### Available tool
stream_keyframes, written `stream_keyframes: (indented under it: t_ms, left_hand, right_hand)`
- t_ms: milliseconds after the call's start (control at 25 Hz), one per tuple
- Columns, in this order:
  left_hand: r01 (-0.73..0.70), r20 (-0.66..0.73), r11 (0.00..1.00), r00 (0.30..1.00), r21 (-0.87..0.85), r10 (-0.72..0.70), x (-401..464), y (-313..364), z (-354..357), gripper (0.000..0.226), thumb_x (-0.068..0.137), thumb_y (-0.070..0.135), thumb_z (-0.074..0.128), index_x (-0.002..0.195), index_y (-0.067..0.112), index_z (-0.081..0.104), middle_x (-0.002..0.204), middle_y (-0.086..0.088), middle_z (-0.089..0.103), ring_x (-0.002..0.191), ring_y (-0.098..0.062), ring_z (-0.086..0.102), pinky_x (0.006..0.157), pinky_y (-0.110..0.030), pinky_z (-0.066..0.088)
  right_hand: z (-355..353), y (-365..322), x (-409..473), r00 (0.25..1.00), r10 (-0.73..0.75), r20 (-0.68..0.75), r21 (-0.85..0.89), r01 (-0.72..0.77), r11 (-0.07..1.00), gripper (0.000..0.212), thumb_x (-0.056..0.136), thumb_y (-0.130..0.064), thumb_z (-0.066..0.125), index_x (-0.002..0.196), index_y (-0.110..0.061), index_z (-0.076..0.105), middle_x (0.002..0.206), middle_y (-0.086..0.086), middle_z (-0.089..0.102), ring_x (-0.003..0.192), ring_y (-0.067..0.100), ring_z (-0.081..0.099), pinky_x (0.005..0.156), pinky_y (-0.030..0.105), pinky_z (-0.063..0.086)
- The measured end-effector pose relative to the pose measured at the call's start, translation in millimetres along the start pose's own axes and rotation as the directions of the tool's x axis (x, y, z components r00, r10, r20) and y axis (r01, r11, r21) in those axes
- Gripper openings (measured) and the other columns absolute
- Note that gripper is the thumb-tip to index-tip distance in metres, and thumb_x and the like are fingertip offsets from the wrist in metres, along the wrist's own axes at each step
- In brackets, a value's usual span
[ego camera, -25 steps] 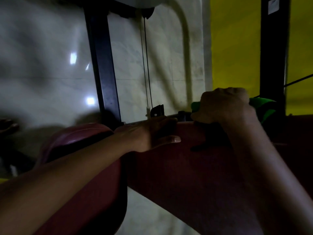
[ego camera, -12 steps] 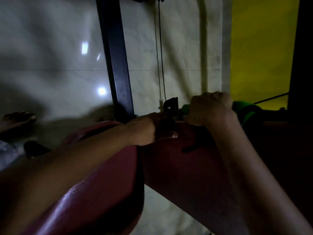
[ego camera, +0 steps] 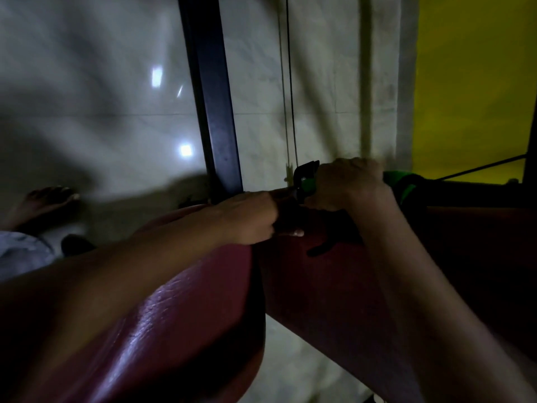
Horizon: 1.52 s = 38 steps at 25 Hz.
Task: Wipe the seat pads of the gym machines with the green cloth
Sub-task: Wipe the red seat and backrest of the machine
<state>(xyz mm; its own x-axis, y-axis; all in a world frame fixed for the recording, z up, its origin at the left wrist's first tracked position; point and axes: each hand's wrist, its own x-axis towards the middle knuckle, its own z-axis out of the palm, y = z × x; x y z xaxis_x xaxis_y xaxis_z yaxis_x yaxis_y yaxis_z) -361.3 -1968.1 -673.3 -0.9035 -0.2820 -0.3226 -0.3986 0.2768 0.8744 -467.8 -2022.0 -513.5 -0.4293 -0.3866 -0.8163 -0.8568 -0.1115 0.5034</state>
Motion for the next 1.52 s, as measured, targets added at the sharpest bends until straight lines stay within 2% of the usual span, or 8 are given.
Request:
stream_keyframes:
  t_ms: [120, 280, 440, 720, 840, 1000, 1240, 1520]
  left_hand:
    - [-0.034, -0.043, 0.998, 0.998, 0.049, 0.036, -12.5, 6.5, -9.7, 0.026, 0.092, 0.034, 0.052, 0.093, 0.01, 0.061, 0.089, -0.004, 0.06, 0.071, -0.017, 0.06, 0.064, -0.041, 0.053]
    - [-0.052, 0.047, 0.946, 0.998, 0.319, 0.039, -40.1, 14.0, -23.3, 0.045, 0.095, 0.053, 0.04, 0.106, 0.012, 0.056, 0.097, 0.0, 0.049, 0.091, -0.017, 0.054, 0.08, -0.035, 0.048]
    - [-0.069, 0.05, 0.883, 0.997, 0.465, 0.052, -62.7, 13.1, -29.0, 0.051, 0.096, 0.056, 0.029, 0.115, 0.015, 0.052, 0.108, -0.001, 0.053, 0.099, -0.02, 0.052, 0.084, -0.034, 0.043]
    - [-0.07, -0.062, 0.917, 0.993, 0.393, 0.102, -79.3, -2.1, -32.9, 0.068, 0.088, 0.069, 0.018, 0.13, 0.021, 0.045, 0.12, 0.002, 0.052, 0.106, -0.016, 0.05, 0.087, -0.032, 0.044]
    - [-0.11, -0.177, 0.97, 0.973, 0.215, 0.15, -97.3, -10.8, -33.8, 0.079, 0.084, 0.067, 0.014, 0.14, 0.02, 0.042, 0.135, 0.001, 0.051, 0.119, -0.017, 0.051, 0.097, -0.03, 0.043]
    - [-0.074, -0.187, 0.997, 0.979, 0.015, 0.075, -116.9, -18.7, -36.4, 0.072, 0.086, 0.067, 0.023, 0.146, 0.029, 0.034, 0.149, 0.011, 0.037, 0.136, -0.004, 0.033, 0.105, -0.017, 0.026]
    - [-0.062, -0.228, 0.997, 0.972, -0.056, 0.047, -116.3, -21.3, -36.4, 0.066, 0.084, 0.065, 0.034, 0.141, 0.031, 0.041, 0.145, 0.019, 0.041, 0.132, 0.006, 0.034, 0.103, -0.007, 0.023]
    - [-0.064, -0.255, 0.989, 0.967, -0.13, 0.029, -116.4, -16.8, -38.3, 0.064, 0.084, 0.059, 0.044, 0.139, 0.025, 0.048, 0.141, 0.012, 0.048, 0.131, 0.005, 0.036, 0.106, -0.008, 0.026]
  right_hand:
    - [-0.9, 7.9, 6.0, 0.997, -0.03, 0.076, 0.049, 0.026, 0.998, 0.054, 0.089, -0.053, 0.053, 0.127, -0.015, 0.051, 0.126, 0.01, 0.055, 0.117, 0.03, 0.052, 0.097, 0.04, 0.042]
    - [-2.9, 19.2, -0.4, 0.996, 0.009, 0.086, 0.04, -0.013, 0.999, 0.058, 0.084, -0.057, 0.057, 0.126, -0.017, 0.053, 0.122, 0.009, 0.056, 0.115, 0.028, 0.053, 0.092, 0.035, 0.042]
    - [10.0, -17.5, 25.9, 0.99, -0.128, 0.066, 0.049, 0.125, 0.991, 0.051, 0.085, -0.052, 0.058, 0.119, -0.014, 0.056, 0.111, 0.007, 0.058, 0.11, 0.028, 0.055, 0.097, 0.04, 0.044]
    - [6.9, -9.0, 26.4, 0.984, -0.15, 0.101, 0.096, 0.14, 0.985, 0.064, 0.074, -0.048, 0.072, 0.127, -0.017, 0.055, 0.12, 0.008, 0.059, 0.108, 0.027, 0.057, 0.094, 0.039, 0.047]
    - [12.6, -21.8, 39.2, 0.982, -0.174, 0.077, 0.064, 0.169, 0.983, 0.062, 0.072, -0.046, 0.075, 0.123, -0.015, 0.056, 0.115, 0.006, 0.061, 0.105, 0.026, 0.058, 0.093, 0.04, 0.048]
    - [25.0, -53.8, 70.4, 0.964, -0.25, 0.096, 0.108, 0.239, 0.965, 0.054, 0.08, -0.043, 0.069, 0.123, -0.013, 0.057, 0.118, 0.007, 0.061, 0.106, 0.027, 0.059, 0.091, 0.039, 0.046]
    - [16.8, -22.6, 67.5, 0.965, -0.197, 0.174, 0.151, 0.171, 0.974, 0.069, 0.07, -0.038, 0.078, 0.13, -0.016, 0.052, 0.124, 0.007, 0.057, 0.11, 0.027, 0.056, 0.096, 0.043, 0.047]
    - [36.8, -90.3, 103.4, 0.922, -0.37, 0.115, 0.169, 0.348, 0.922, 0.058, 0.075, -0.031, 0.075, 0.128, -0.015, 0.055, 0.124, 0.007, 0.06, 0.108, 0.025, 0.058, 0.083, 0.031, 0.046]
